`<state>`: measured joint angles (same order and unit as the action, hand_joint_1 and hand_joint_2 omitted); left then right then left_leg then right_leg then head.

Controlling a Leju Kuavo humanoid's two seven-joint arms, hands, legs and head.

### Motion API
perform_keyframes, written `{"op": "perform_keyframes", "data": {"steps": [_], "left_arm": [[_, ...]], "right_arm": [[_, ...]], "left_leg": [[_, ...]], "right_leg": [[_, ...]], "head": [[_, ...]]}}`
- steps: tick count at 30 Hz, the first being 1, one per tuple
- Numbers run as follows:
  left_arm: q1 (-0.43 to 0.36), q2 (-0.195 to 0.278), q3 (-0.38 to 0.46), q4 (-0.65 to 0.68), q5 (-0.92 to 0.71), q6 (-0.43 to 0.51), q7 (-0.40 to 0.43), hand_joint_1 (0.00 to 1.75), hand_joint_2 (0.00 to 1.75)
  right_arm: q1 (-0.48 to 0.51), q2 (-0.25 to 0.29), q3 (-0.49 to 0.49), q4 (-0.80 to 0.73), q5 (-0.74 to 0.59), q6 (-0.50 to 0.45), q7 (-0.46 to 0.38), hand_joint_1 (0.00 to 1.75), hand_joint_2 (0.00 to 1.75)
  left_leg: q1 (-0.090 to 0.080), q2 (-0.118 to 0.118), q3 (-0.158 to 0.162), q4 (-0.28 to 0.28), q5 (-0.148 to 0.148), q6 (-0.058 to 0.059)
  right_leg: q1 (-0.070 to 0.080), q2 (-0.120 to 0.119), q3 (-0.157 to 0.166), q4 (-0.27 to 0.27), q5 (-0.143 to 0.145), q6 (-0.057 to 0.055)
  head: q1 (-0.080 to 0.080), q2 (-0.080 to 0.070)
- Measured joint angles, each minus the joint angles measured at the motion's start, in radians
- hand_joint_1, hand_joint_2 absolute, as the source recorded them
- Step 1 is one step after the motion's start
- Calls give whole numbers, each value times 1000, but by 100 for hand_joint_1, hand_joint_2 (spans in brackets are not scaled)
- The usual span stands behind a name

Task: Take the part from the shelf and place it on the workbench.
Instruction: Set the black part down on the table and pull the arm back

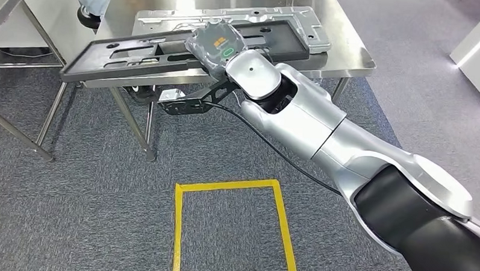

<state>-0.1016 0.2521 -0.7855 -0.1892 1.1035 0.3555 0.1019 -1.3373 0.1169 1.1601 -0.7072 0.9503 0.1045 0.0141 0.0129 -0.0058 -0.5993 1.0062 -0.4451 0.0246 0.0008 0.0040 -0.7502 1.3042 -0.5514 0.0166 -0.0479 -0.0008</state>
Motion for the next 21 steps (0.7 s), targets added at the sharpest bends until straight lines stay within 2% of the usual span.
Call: {"op": "perform_keyframes", "data": {"steps": [1, 3, 4, 5, 8, 10, 11, 12, 14, 15, 16, 17, 19, 20, 21], "left_arm": [[0, 0, 0, 0, 0, 0, 0, 0, 175], [1, -2, 0, 0, 0, 0, 0, 0, 175], [1, -2, 0, 0, 0, 0, 0, 0, 175], [0, -3, 0, 0, 0, 0, -1, 0, 175], [0, -4, 0, 0, 0, 0, -2, 0, 175], [0, -6, 0, 0, 0, 1, -3, 0, 175], [0, -7, 0, 0, -1, 2, -4, 0, 175], [-1, -8, 0, 0, -1, 3, -5, 0, 175], [0, -8, 0, 0, -1, 6, -6, 0, 175], [2, -9, 0, 0, -1, 6, -6, 0, 175], [4, -9, 0, 0, -1, 6, -6, 0, 175], [5, -10, 0, 0, -1, 6, -6, 0, 175], [6, -10, 0, 0, -1, 7, -6, 0, 175], [6, -10, 0, 0, -1, 7, -6, 0, 175], [5, -11, -1, 0, -2, 8, -6, 0, 175]], "right_arm": [[3, 0, 0, 1, 0, 0, 0, 175, 175], [6, -2, 0, 2, 0, -1, 0, 175, 175], [4, -4, 0, 3, 0, -1, 0, 175, 175], [3, -4, 0, 3, 0, -1, 0, 175, 175], [4, -6, 0, 4, 3, -2, -2, 175, 175], [4, -8, 0, 4, 5, -2, -2, 175, 175], [3, -8, 0, 4, 6, -2, -2, 175, 175], [3, -8, 0, 4, 5, -2, -2, 175, 175], [9, -8, 0, 5, 3, -2, -2, 175, 175], [15, -9, 0, 6, 2, -2, -2, 175, 175], [21, -9, 0, 7, 1, -2, -2, 175, 175], [26, -9, 0, 8, 0, -2, -2, 175, 175], [26, -10, 0, 9, -1, -3, -2, 175, 175], [23, -11, 0, 9, -1, -4, -2, 175, 175], [19, -11, 0, 10, -1, -5, -1, 175, 175]], "left_leg": [[-1, -2, 9, 1, -8, 0], [-1, -7, 28, 3, -25, -2], [-2, -9, 33, 4, -33, -6], [-2, -11, 35, 5, -38, -10], [2, -17, 35, 0, -46, -27], [2, -10, 34, 9, -55, -37], [3, -5, 22, 36, -67, -42], [4, -1, -3, 82, -86, -46], [6, 1, -81, 215, -130, -53], [6, 1, -119, 269, -139, -57], [7, 1, -144, 291, -126, -61], [8, 1, -149, 273, -90, -64], [10, 6, -112, 148, 11, -69], [9, 8, -87, 87, 43, -68], [6, 11, -70, 46, 53, -63]], "right_leg": [[0, 0, -5, -21, 32, -3], [4, 1, 33, -150, 125, -14], [6, 1, 58, -214, 157, -21], [10, 1, 76, -258, 171, -25], [14, -1, 91, -288, 160, -33], [8, -6, 106, -300, 155, -40], [4, -9, 116, -307, 151, -44], [1, -11, 125, -312, 147, -46], [0, -12, 139, -314, 136, -48], [-1, -12, 147, -314, 129, -48], [-1, -12, 155, -312, 120, -46], [-2, -12, 166, -310, 110, -44], [-4, -11, 185, -303, 89, -35], [-3, -10, 191, -298, 79, -29], [-2, -9, 194, -296, 72, -23]], "head": [[0, 0], [1, 0], [-1, 0], [-2, 0], [-3, 0], [-3, 0], [-4, 0], [-5, 0], [-6, 0], [-6, 0], [-5, 0], [-5, 0], [-5, 0], [-6, 0], [-6, 0]]}}
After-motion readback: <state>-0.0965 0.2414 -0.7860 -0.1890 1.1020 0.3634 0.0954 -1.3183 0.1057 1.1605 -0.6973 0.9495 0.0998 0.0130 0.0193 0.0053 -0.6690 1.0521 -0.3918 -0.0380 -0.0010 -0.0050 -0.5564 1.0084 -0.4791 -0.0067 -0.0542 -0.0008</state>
